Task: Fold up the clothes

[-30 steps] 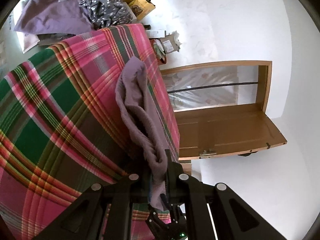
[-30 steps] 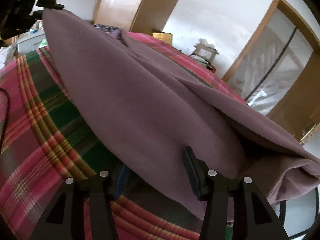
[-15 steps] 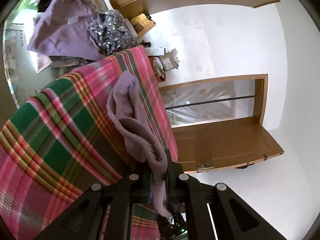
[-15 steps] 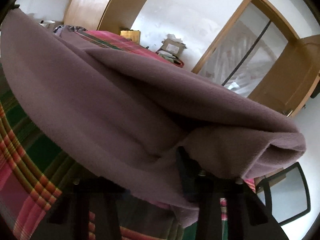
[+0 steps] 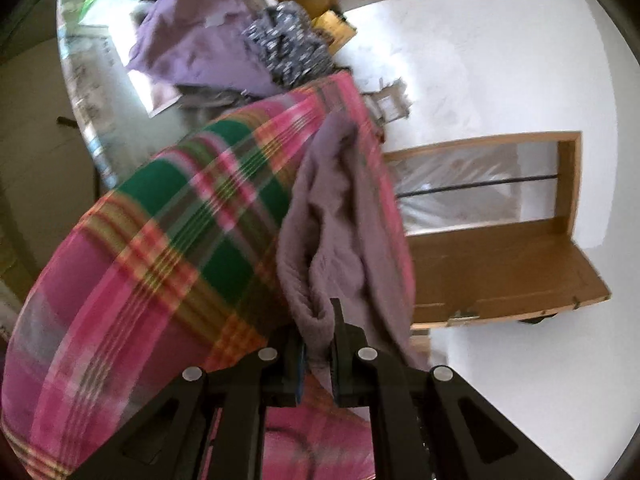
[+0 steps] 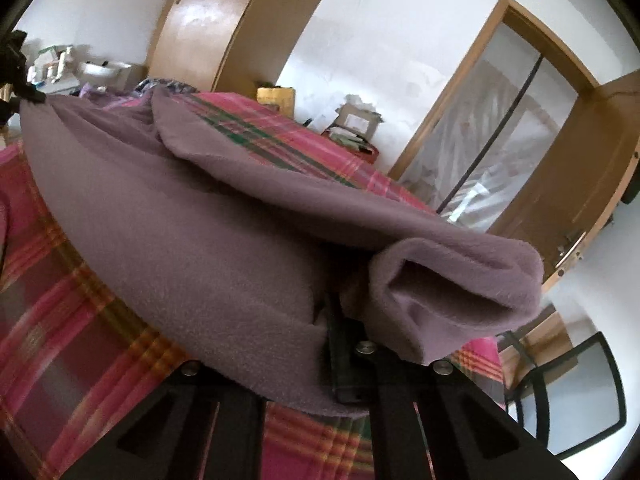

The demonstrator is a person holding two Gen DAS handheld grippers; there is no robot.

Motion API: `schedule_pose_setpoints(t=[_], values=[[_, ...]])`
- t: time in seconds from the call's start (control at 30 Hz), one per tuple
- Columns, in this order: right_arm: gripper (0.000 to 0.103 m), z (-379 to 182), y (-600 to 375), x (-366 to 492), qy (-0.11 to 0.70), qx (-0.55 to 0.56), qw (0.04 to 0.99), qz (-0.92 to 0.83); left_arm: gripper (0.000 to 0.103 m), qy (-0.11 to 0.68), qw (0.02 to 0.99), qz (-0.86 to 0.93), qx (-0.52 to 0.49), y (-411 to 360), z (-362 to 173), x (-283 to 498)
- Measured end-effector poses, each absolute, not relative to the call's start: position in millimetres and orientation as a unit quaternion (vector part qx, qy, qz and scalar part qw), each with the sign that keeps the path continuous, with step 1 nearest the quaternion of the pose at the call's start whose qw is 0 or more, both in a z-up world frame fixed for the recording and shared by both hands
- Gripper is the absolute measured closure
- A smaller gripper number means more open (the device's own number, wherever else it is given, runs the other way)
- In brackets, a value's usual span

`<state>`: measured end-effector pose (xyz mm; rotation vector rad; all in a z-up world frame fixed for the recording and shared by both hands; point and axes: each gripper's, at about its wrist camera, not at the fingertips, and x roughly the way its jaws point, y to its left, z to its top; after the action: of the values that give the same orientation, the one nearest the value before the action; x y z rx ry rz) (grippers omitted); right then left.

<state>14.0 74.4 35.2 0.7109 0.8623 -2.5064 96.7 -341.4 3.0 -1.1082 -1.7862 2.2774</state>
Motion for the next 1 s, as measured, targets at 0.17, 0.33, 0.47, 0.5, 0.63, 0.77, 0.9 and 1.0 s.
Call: schedule_pose_setpoints(t=[0.17, 0.33, 0.47, 0.5, 0.63, 0.77, 0.9, 1.0], values=[[0.095, 16.0, 80.3, 36.4, 0.310, 0.278, 0.212, -0.884, 0.094, -0.575, 0.006, 0.726, -0.377, -341.6, -11.7, 107.8], [0.095, 9.0, 78.7, 41.0, 0.307, 0.287, 0.211, -0.882, 0.093, -0.557, 0.002, 0.735, -0.387, -338.5, -6.3, 104.5], [0.095, 9.6, 75.7, 40.9, 0.310, 0.290, 0.210, -0.881, 0.093, -0.544, 0.002, 0.738, -0.400, -338.7, -3.1, 103.6], [0.095, 9.8, 75.5, 42.7, 0.312, 0.290, 0.211, -0.880, 0.093, -0.542, 0.001, 0.738, -0.402, -338.9, -2.6, 104.1], [0.095, 16.7, 73.1, 45.9, 0.321, 0.286, 0.212, -0.878, 0.093, -0.522, -0.002, 0.747, -0.412, -336.2, 3.5, 108.5], [0.095, 15.2, 75.1, 53.8, 0.319, 0.293, 0.217, -0.875, 0.093, -0.526, -0.002, 0.745, -0.410, -336.5, -0.2, 121.8], [0.095, 5.4, 72.7, 58.9, 0.327, 0.304, 0.221, -0.867, 0.092, -0.526, -0.015, 0.733, -0.430, -337.1, -14.4, 128.1], [0.095, 1.9, 71.2, 58.8, 0.329, 0.309, 0.221, -0.865, 0.092, -0.515, -0.019, 0.738, -0.437, -333.1, -12.4, 132.3]])
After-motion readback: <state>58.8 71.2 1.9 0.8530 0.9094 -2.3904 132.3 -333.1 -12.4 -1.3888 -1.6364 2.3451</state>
